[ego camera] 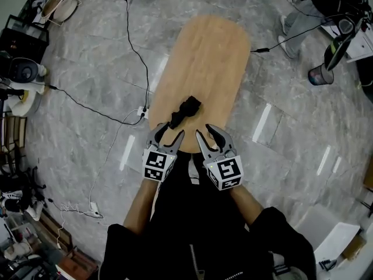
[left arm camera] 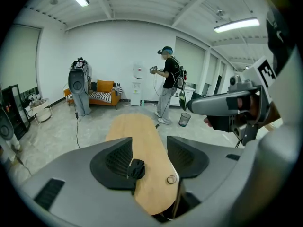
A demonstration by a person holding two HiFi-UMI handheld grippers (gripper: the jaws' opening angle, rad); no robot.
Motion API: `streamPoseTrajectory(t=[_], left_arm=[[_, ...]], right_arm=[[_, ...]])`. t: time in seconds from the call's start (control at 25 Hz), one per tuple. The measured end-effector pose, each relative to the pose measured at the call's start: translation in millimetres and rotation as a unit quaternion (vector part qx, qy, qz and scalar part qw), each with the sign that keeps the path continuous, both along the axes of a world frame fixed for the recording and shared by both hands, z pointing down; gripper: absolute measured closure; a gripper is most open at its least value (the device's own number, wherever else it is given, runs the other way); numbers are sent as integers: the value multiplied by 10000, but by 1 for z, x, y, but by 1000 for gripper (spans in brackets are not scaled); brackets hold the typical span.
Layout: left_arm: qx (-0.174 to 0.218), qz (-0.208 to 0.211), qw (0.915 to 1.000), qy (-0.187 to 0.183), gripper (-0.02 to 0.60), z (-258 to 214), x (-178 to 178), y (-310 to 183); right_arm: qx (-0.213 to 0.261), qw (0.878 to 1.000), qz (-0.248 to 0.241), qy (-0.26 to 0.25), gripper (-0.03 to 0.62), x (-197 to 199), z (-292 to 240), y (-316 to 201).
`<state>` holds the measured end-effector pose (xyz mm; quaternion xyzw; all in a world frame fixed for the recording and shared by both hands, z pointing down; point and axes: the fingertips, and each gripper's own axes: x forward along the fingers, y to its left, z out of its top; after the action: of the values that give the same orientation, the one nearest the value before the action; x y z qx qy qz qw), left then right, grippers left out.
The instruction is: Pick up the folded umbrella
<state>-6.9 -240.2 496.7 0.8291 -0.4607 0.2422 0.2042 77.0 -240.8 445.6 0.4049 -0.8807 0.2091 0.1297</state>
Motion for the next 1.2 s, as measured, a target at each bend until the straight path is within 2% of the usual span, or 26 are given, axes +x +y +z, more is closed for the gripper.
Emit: streamPoseTrajectory(t=[0.16, 0.4, 0.72, 1.2], left_arm=[[-74, 53, 9999, -61, 334, 21, -2, -10], [-225, 277, 9990, -252, 311, 63, -6, -21], [-300, 921, 9924, -764, 307, 115, -3, -21], [-660, 1073, 9892, -749, 307, 189, -5, -23]], right_arm=[[-153, 9998, -3, 100, 468, -2, 17, -5], [-348, 9983, 437, 167, 466, 12, 28, -11], [-589, 9966, 389, 429, 467, 6, 62, -12], [-796, 9929, 496, 725, 467, 4, 99, 0]])
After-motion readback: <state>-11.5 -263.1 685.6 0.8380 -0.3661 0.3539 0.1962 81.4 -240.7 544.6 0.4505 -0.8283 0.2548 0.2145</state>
